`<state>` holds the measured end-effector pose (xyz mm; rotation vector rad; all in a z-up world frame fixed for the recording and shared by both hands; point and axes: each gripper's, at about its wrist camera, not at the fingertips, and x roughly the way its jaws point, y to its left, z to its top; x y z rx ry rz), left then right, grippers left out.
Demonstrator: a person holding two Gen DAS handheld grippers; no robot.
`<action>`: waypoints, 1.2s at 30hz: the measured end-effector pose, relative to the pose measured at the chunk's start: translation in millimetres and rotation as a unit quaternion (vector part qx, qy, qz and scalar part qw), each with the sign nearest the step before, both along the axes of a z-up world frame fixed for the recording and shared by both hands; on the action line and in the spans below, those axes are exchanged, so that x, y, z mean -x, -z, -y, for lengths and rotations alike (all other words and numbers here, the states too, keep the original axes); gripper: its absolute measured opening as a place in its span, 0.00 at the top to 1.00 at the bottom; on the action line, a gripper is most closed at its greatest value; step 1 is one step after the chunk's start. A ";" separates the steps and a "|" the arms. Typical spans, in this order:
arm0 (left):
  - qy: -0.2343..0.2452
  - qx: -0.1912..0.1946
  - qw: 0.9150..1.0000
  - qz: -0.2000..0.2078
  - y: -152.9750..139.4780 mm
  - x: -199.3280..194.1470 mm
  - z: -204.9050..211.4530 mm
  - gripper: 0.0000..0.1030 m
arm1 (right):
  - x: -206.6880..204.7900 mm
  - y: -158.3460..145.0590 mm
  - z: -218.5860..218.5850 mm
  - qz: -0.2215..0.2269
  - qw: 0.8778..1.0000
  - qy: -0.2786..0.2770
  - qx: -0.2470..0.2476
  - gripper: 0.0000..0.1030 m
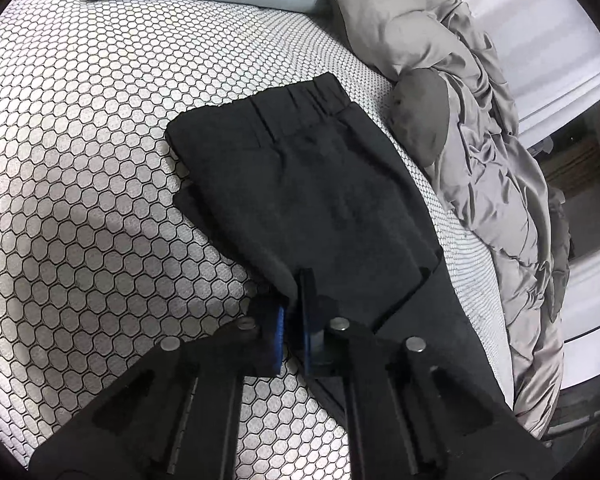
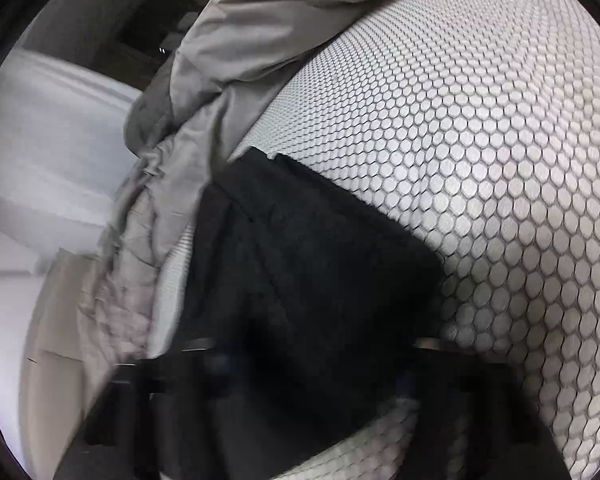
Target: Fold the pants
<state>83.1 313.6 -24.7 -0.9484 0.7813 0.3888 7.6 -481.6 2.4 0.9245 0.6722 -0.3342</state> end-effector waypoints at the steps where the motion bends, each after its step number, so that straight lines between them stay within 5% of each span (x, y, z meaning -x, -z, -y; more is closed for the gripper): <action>1: 0.001 0.000 1.000 0.000 -2.4 -6.3 0.1 0.98 | 1.6 0.1 1.0 0.009 1.000 0.001 -0.004 0.69; 4: 0.012 -0.014 1.000 0.006 -14.8 6.8 1.3 0.98 | 13.0 -13.2 -3.5 0.039 0.999 -0.010 0.005 0.81; 8: 0.025 -0.052 0.998 0.001 -31.3 30.5 5.4 0.99 | 41.1 -30.7 -30.5 0.029 0.996 -0.032 0.079 0.83; 13: 0.037 -0.052 0.998 -0.004 -33.7 80.4 1.8 0.99 | 102.0 -30.5 -45.0 0.038 0.996 -0.051 0.056 0.83; 15: 0.049 -0.059 0.997 -0.016 -31.4 94.8 1.8 0.97 | 122.3 -25.3 -51.4 0.019 0.995 -0.071 0.067 0.79; 16: 0.055 -0.062 0.996 -0.019 -28.7 102.6 0.9 0.94 | 133.4 -21.6 -57.1 0.013 0.995 -0.072 0.069 0.67; 18: 0.058 -0.075 0.995 -0.039 -33.1 112.0 1.0 0.84 | 148.3 -23.0 -52.9 0.008 0.995 -0.061 0.073 0.50; 23: 0.051 -0.112 0.992 -0.011 -73.0 133.6 14.5 0.47 | 167.5 -41.6 -26.9 0.051 0.995 -0.002 0.083 0.49; 26: 0.075 -0.123 0.989 0.015 -95.7 133.9 36.7 0.41 | 152.9 -23.8 -21.9 0.019 0.999 -0.026 0.037 0.49; 28: 0.094 -0.118 0.988 0.027 -103.8 130.4 50.8 0.41 | 143.1 -19.7 -22.0 -0.002 0.998 -0.025 0.053 0.72; 30: 0.117 -0.115 0.986 0.036 -109.7 124.0 67.7 0.41 | 147.1 -37.4 -26.1 0.031 0.995 -0.020 0.097 0.91; 32: 0.137 -0.119 0.983 0.041 -113.4 113.7 86.2 0.41 | 153.7 -46.5 -24.7 0.026 0.992 0.007 0.126 0.91; 35: 0.156 -0.131 0.978 0.037 -116.3 100.3 119.5 0.41 | 158.8 -35.0 -10.3 -0.060 0.985 0.062 0.152 0.91; 36: 0.162 -0.130 0.977 0.037 -116.9 97.0 130.7 0.41 | 162.0 -33.9 -5.5 -0.041 0.989 0.060 0.127 0.90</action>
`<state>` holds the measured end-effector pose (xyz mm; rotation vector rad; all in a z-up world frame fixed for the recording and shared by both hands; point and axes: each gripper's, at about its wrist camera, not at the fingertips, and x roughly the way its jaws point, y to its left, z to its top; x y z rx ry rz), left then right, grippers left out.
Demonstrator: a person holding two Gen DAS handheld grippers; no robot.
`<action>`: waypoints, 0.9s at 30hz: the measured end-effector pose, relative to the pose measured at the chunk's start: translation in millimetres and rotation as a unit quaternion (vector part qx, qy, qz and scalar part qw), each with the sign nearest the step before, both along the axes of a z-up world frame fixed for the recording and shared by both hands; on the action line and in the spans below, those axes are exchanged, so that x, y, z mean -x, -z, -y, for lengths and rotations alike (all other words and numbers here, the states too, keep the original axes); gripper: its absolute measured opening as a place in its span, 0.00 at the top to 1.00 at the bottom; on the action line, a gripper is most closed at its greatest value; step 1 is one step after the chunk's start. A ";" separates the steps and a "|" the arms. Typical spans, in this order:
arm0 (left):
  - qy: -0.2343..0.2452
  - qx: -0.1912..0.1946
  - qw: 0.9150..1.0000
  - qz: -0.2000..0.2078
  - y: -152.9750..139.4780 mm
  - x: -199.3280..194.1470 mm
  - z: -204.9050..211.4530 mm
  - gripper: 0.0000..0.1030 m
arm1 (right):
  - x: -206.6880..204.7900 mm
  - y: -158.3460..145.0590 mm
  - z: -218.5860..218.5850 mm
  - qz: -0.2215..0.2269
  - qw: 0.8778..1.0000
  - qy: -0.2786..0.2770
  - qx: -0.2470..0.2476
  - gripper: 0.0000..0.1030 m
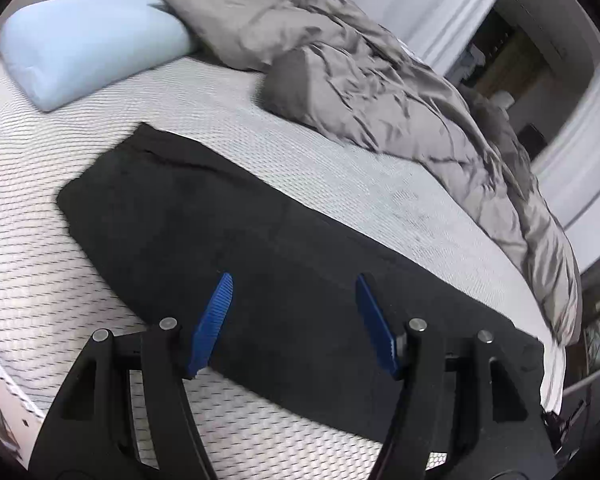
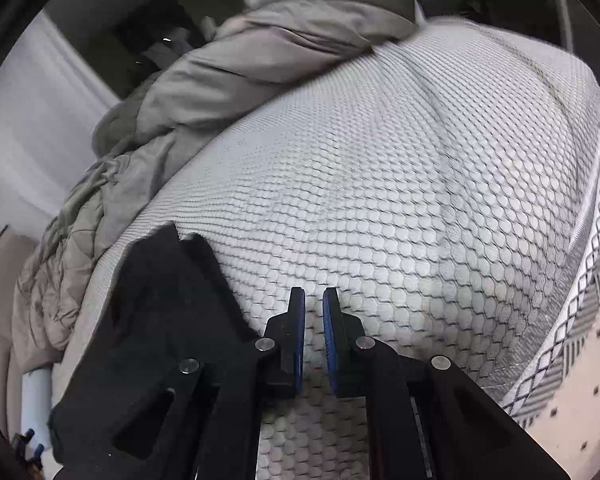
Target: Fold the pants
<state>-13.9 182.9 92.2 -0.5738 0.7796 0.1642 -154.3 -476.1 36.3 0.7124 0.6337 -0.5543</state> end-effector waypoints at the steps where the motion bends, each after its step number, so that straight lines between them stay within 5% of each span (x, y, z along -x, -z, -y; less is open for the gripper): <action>1: 0.010 -0.001 1.000 0.000 1.1 -4.9 9.8 0.41 | 3.7 -0.5 2.8 0.031 0.999 -0.009 -0.026 0.86; 5: 0.075 -0.030 0.997 0.010 2.8 -24.9 68.7 0.41 | -1.1 -20.9 -8.0 0.074 0.996 -0.050 0.000 0.64; 8: 0.109 -0.030 0.993 0.033 12.9 -32.7 100.0 0.34 | -23.7 -24.9 -19.8 0.061 0.993 -0.101 0.026 0.62; 11: 0.127 -0.015 0.992 0.012 29.2 -44.3 118.1 0.30 | -43.7 -20.7 -29.8 0.038 0.992 -0.117 0.040 0.48; 17: 0.122 -0.054 0.991 0.019 31.2 -42.1 131.9 0.00 | -103.7 -16.7 -44.2 -0.003 0.985 -0.151 0.079 0.26; 18: 0.121 -0.061 0.990 0.023 30.4 -44.8 126.2 0.01 | -114.7 -18.3 -48.1 -0.011 0.982 -0.163 0.090 0.21; 25: 0.137 -0.067 0.988 0.005 39.2 -40.7 110.6 0.01 | -200.1 -19.6 -60.3 -0.103 0.958 -0.206 0.170 0.12; 27: 0.136 -0.077 0.988 -0.001 42.8 -39.9 105.8 0.01 | -219.0 -9.4 -61.4 -0.136 0.953 -0.216 0.164 0.23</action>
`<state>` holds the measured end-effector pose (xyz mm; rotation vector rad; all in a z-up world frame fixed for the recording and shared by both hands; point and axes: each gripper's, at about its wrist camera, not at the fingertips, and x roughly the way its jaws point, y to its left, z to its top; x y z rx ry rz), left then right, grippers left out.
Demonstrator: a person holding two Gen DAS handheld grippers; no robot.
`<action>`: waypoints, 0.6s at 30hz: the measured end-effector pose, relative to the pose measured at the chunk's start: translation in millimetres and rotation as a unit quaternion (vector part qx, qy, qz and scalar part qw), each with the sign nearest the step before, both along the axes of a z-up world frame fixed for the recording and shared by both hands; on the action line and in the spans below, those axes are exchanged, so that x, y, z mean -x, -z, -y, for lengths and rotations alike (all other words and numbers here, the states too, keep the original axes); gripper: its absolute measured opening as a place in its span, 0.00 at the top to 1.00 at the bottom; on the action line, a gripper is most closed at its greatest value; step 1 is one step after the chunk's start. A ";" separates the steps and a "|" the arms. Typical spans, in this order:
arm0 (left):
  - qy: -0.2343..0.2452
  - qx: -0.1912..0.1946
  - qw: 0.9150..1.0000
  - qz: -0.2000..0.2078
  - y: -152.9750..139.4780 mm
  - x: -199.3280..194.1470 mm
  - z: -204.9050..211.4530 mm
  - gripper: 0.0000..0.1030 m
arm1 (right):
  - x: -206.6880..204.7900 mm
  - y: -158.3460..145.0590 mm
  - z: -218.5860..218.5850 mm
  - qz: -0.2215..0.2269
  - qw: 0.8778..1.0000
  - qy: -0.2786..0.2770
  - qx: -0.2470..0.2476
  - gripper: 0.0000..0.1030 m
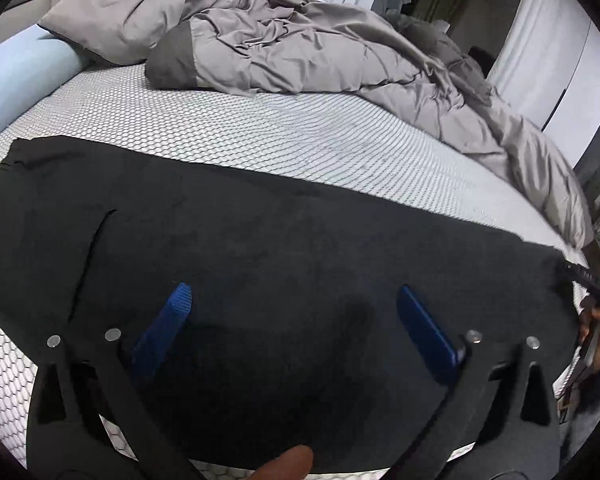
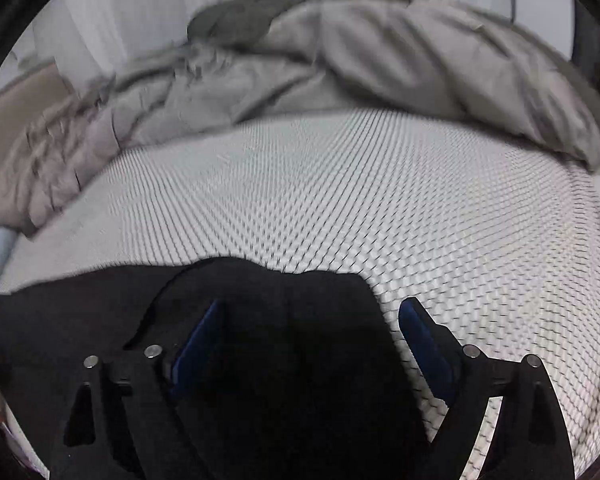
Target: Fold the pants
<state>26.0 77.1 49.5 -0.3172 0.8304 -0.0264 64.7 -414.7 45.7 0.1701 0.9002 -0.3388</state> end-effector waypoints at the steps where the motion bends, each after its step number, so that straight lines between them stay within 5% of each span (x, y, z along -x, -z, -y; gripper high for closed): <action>1: -0.001 -0.006 1.000 -0.001 1.3 0.1 -2.3 0.01 | -2.9 1.4 -0.7 0.000 1.000 0.002 0.001 0.38; 3: -0.007 -0.009 1.000 -0.003 3.3 -2.2 -8.2 0.01 | -4.1 0.2 -1.6 0.012 1.000 -0.006 -0.006 0.49; 9: -0.027 0.002 1.000 -0.010 6.3 -7.5 -22.5 0.01 | 3.5 -26.4 -0.4 0.097 0.993 0.056 0.046 0.49; 14: -0.040 -0.004 0.999 -0.015 9.5 -10.5 -25.6 0.01 | -8.9 -7.0 9.7 0.042 0.993 0.103 0.047 0.32; 18: -0.044 -0.014 0.999 -0.011 6.3 -7.9 -22.7 0.01 | 12.4 -32.7 3.1 0.073 0.990 0.114 0.050 0.15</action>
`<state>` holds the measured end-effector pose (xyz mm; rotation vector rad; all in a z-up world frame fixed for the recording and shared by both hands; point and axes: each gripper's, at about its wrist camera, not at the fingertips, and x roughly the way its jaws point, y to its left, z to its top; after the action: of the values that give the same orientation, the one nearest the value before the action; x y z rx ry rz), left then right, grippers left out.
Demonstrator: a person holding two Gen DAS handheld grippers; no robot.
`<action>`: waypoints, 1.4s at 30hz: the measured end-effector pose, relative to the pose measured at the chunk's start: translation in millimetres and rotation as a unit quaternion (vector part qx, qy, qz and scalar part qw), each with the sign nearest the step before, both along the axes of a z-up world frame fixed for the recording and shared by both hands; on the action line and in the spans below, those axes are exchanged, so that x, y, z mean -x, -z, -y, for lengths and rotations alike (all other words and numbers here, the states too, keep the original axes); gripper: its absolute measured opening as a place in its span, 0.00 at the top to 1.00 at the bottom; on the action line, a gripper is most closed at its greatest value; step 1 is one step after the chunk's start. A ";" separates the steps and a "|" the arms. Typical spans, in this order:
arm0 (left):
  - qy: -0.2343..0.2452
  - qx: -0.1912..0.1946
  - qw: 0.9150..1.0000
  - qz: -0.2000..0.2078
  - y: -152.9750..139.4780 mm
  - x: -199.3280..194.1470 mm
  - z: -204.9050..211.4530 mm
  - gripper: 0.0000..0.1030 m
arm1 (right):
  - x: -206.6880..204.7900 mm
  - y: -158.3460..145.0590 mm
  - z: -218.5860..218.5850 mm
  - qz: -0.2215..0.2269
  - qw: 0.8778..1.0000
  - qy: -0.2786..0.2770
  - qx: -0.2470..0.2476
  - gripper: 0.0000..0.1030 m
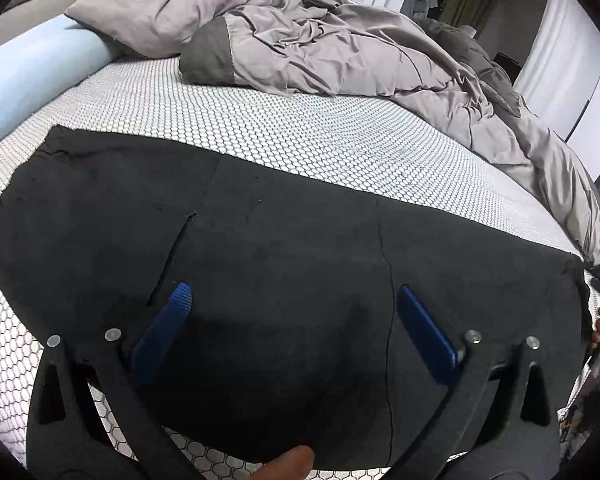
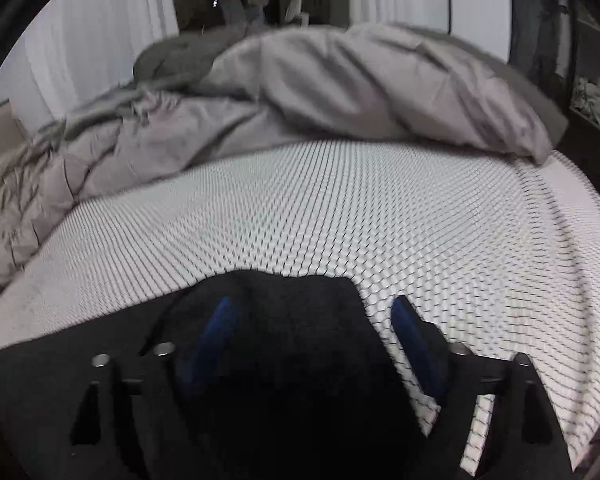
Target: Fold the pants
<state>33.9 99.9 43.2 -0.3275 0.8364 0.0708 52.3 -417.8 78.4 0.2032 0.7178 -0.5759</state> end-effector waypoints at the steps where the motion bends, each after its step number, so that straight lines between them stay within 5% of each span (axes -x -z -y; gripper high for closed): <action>1: 0.006 -0.004 1.000 0.004 -2.3 0.5 3.2 0.01 | 7.1 -7.3 -4.8 0.007 1.000 -0.003 0.001 0.15; 5: 0.051 -0.001 0.999 0.020 -14.3 4.6 41.2 0.01 | 35.3 -20.6 -44.5 0.027 0.998 -0.055 -0.010 0.09; 9: 0.146 0.008 0.989 0.022 -13.7 8.7 112.0 0.01 | 38.5 -3.9 -104.6 -0.015 0.987 -0.160 -0.005 0.07; 13: 0.276 -0.017 0.961 -0.022 11.0 11.2 200.2 0.01 | 29.6 30.4 -169.5 -0.057 0.961 -0.271 0.005 0.07; 15: 0.300 -0.052 0.952 -0.042 22.8 12.8 223.8 0.01 | 24.4 60.0 -199.3 -0.099 0.939 -0.329 0.012 0.07; 18: 0.308 -0.102 0.944 -0.058 34.7 14.5 231.6 0.01 | 28.6 92.5 -209.1 -0.152 0.919 -0.352 0.094 0.07; 20: 0.298 -0.092 0.948 -0.061 34.4 13.6 221.8 0.00 | 36.6 84.9 -189.9 -0.142 0.925 -0.342 0.081 0.07; 23: 0.286 -0.089 0.952 -0.065 36.2 11.5 204.0 0.00 | 55.5 70.8 -129.5 -0.149 0.954 -0.229 0.123 0.05; 25: 0.280 -0.086 0.954 -0.064 34.3 9.8 198.3 0.01 | 65.6 64.9 -100.8 -0.130 0.968 -0.194 0.095 0.05; 29: 0.279 -0.050 0.958 -0.038 16.2 17.0 202.5 0.01 | 67.0 51.5 -109.7 -0.097 0.974 -0.187 0.083 0.05; 34: 0.328 -0.022 0.944 0.020 -6.7 29.1 250.5 0.01 | 43.4 49.8 -155.5 -0.081 0.954 -0.283 0.066 0.05; 37: 0.361 -0.061 0.931 -0.009 10.6 34.1 284.4 0.01 | 27.3 62.4 -164.4 -0.110 0.949 -0.289 0.065 0.05; 39: 0.384 -0.118 0.913 -0.069 37.5 39.0 298.1 0.00 | 22.9 70.9 -155.0 -0.138 0.949 -0.271 0.082 0.05; 42: 0.399 -0.103 0.909 -0.053 25.0 53.7 283.6 0.00 | 35.4 67.2 -134.3 -0.139 0.958 -0.234 0.087 0.04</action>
<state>-19.8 -183.7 18.2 0.2388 1.0083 -0.5910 16.9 -283.4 11.2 -0.2155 0.9463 -0.2101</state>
